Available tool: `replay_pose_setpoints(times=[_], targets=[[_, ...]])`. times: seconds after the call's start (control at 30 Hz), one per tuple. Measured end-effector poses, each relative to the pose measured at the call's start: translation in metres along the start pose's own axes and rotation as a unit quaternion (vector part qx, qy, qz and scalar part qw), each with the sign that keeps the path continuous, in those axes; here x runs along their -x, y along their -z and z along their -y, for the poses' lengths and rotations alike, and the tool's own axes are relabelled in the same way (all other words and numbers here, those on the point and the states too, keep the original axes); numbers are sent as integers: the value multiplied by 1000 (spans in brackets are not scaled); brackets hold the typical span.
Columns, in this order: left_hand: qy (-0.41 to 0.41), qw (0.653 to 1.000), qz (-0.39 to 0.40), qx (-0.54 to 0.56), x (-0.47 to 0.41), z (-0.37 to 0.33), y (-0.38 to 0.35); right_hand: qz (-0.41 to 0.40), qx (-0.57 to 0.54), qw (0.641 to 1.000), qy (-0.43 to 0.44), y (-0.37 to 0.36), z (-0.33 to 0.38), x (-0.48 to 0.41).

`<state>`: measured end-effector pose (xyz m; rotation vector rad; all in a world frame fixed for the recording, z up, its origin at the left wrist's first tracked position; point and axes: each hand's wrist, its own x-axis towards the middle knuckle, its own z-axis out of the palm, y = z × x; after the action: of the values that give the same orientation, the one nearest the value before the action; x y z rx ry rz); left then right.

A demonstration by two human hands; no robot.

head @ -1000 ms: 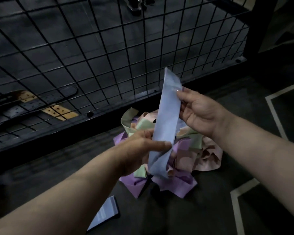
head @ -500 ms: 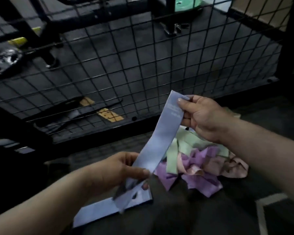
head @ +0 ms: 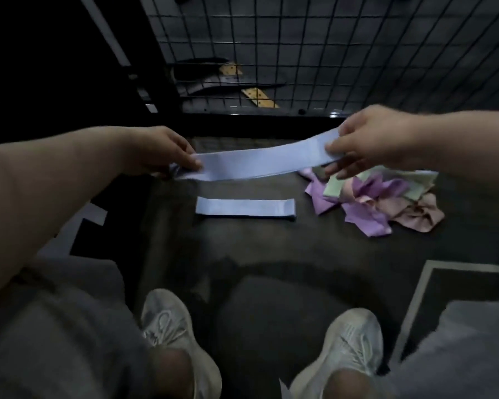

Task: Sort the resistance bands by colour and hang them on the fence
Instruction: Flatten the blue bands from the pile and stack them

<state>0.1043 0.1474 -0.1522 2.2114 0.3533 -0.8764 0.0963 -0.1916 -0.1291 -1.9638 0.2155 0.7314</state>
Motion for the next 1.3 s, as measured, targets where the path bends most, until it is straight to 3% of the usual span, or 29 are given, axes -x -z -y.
replay_pose_setpoints(times=[0.17,0.4,0.63,0.83,1.07,1.3], targets=[[18,993,-90,72,2,45,18,-15,-2,998,-53,-44,-5,-20],[62,952,-235,184,-36,69,0,-81,-92,988,-95,-91,-43,-79],[120,930,-228,261,-91,87,-55,-189,-77,973,-110,-106,-102,-117],[153,917,-244,276,-133,102,-82,-222,-103,962,-123,-122,-133,-151],[144,927,-278,208,-169,111,-100,-251,-92,954,-139,-137,-167,-183],[137,940,-270,161,-187,128,-113,-227,-62,964,-123,-142,-181,-185]])
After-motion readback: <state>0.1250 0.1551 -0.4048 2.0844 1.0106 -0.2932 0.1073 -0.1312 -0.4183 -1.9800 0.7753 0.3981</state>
